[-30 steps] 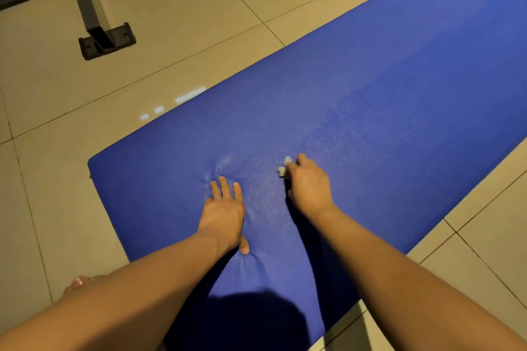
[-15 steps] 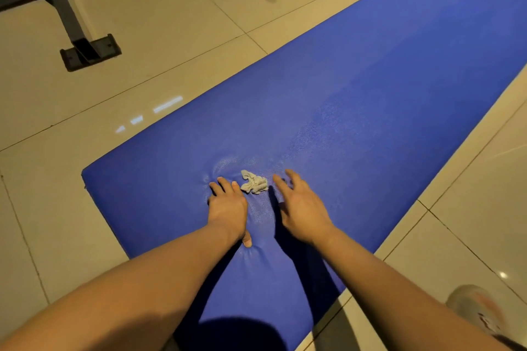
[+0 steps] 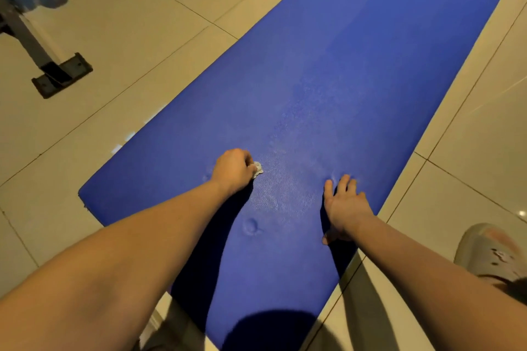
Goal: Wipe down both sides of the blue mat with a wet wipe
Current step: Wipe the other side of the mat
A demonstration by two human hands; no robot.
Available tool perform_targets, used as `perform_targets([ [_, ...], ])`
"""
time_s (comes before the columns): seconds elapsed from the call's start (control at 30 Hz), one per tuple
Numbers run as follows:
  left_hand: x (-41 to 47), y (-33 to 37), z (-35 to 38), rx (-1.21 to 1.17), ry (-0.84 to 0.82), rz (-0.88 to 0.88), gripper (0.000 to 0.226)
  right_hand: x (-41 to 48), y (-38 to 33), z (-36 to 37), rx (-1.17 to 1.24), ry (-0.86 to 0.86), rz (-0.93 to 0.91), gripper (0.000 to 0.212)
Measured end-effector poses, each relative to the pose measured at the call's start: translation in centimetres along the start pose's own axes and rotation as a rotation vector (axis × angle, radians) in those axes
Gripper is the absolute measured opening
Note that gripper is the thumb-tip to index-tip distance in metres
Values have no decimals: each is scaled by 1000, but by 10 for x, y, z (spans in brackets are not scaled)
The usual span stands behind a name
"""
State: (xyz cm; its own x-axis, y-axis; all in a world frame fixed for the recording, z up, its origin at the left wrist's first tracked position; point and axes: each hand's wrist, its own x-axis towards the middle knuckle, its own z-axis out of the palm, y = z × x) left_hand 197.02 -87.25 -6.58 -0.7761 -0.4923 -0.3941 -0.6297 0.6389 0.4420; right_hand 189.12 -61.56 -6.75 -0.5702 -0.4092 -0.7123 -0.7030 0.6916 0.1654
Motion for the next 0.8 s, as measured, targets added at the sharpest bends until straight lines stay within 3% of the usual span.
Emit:
perform_targets([
  [0.23, -9, 8, 30, -131, 127, -39, 20, -1, -3, 0, -7, 17, 8, 153],
  [0.4, -45, -13, 29, 82, -123, 320, 14, -5, -1, -1, -12, 15, -5, 150],
  [0.47, -44, -34, 18, 185, -140, 418, 10, -4, -2, -1, 0, 13, -8, 149],
  [0.53, -30, -50, 10, 194, -16, 331, 12, -4, -2, 0, 3, 23, -7, 148],
  [0.67, -10, -50, 13, -92, 325, -89, 20, -5, -1, 1, -1, 37, -6, 146],
  [0.73, -19, -33, 28, -182, 341, -105, 17, -5, -2, 1, 0, 42, -5, 146],
  [0.8, -37, -11, 51, -205, 262, -8, 18, -5, -1, 2, -2, 52, -7, 147],
])
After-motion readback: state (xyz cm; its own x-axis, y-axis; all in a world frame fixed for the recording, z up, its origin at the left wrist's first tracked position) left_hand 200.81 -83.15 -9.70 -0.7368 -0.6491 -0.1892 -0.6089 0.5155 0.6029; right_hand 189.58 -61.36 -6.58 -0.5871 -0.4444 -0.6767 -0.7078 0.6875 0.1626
